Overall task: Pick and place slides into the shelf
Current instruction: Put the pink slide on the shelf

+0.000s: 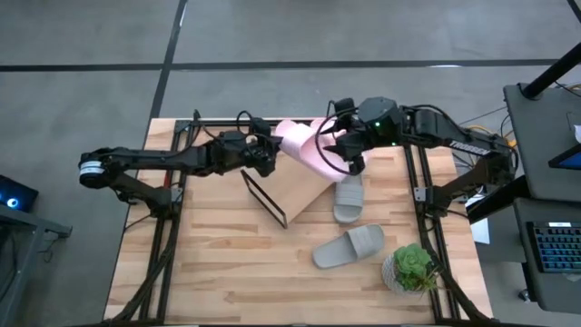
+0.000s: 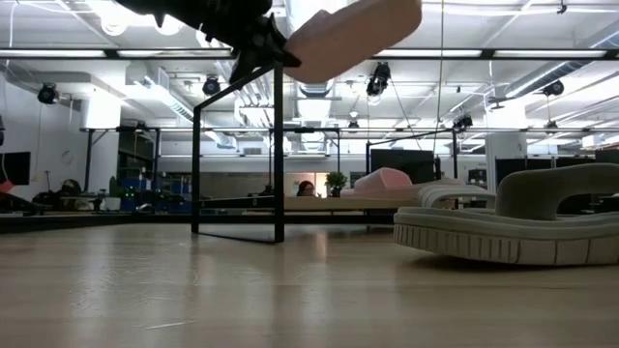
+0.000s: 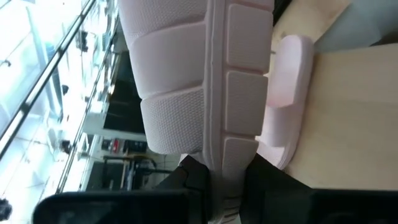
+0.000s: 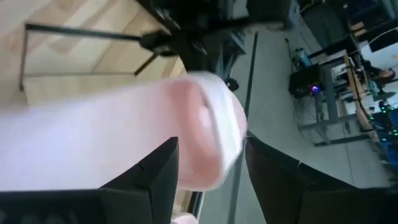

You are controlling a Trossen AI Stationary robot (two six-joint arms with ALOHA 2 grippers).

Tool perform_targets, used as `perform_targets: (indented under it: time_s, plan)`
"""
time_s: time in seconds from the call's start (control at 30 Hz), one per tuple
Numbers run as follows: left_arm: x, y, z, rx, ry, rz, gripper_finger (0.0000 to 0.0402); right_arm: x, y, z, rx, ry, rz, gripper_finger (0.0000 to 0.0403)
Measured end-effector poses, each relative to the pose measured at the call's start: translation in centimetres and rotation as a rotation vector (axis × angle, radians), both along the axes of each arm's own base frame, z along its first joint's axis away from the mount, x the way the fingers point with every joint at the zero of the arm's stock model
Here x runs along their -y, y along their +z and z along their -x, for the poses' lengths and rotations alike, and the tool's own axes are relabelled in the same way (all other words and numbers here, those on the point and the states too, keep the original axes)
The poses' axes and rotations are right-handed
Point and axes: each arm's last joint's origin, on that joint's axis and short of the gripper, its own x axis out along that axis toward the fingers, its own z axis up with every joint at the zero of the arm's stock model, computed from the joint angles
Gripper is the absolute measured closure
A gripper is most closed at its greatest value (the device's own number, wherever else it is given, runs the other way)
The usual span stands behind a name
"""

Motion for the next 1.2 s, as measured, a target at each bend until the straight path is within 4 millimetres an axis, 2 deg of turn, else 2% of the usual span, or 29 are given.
perform_targets:
  time_s: [0.3,0.47,0.63,1.03,1.2]
  plan:
    - [-1.5,0.3,0.6,0.036,0.094,0.028,0.0377,-1.3,-0.6,1.0,-0.119,0.016,-0.049,0.0240]
    - [-2.9,0.5,1.2,0.054,0.144,0.036,0.0377,-1.9,-0.1,1.5,-0.097,-0.017,-0.012,0.0259]
    - [-3.2,0.5,1.3,0.067,0.155,0.052,0.0377,-2.1,-0.3,1.4,-0.095,-0.030,-0.040,0.0267]
    - [-3.5,0.5,1.4,0.074,0.156,0.051,0.0378,-2.7,-0.9,1.2,-0.142,-0.051,0.021,0.0194]
    - [-3.3,0.8,1.2,0.111,0.054,0.085,0.0378,-2.6,-1.3,1.2,-0.153,-0.095,0.042,0.0186]
